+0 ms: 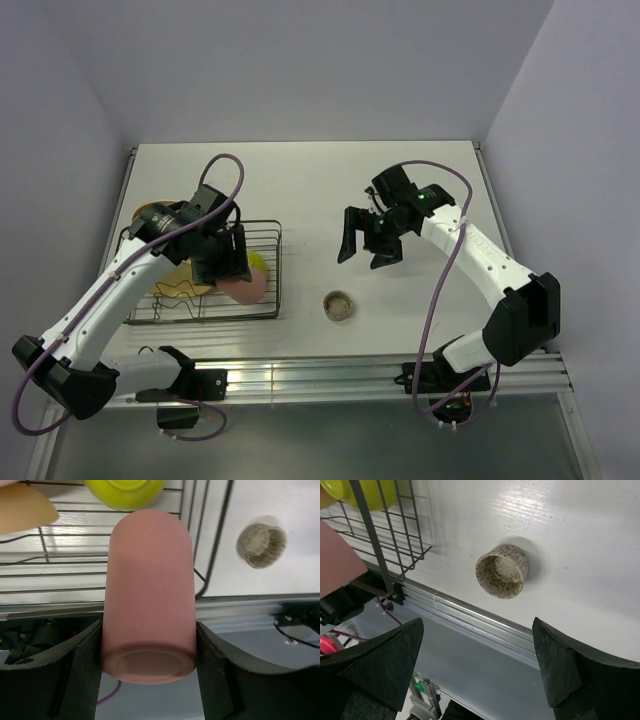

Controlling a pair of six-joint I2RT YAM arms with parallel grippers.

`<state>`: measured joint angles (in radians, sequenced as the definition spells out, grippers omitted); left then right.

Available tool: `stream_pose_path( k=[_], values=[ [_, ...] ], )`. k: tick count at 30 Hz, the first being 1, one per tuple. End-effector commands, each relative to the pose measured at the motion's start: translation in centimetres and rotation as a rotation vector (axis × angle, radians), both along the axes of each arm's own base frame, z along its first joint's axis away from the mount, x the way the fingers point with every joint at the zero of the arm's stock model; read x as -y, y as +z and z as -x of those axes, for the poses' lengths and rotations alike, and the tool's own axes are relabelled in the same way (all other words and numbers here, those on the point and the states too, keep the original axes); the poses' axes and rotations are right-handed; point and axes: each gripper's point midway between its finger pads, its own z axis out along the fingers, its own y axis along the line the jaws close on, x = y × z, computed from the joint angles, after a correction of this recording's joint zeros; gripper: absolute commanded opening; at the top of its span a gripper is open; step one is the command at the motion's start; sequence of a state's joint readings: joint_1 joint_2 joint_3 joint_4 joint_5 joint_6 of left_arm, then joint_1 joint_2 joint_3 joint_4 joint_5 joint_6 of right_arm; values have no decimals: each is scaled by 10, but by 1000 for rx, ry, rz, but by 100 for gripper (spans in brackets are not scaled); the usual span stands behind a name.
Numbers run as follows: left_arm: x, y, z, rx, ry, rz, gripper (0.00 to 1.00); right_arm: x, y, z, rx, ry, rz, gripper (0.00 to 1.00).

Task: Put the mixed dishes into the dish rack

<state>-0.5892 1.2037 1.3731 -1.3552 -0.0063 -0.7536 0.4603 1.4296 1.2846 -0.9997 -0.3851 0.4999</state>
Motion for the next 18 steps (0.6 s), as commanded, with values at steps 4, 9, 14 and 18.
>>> stream_pose_path(
  k=[4,9,14,18],
  values=[
    [-12,-21,-13,16,6,-117,0,-8,-3,-3,33,39,57,96],
    [-16,-40,-18,-34,-6,-188,0,-12,-7,-1,28,56,69,96],
    [-12,-53,-19,-71,-31,-197,0,-11,-11,0,20,60,77,96],
    [-24,-63,-12,-102,-20,-235,0,-10,-15,2,13,66,83,96]
  ],
)
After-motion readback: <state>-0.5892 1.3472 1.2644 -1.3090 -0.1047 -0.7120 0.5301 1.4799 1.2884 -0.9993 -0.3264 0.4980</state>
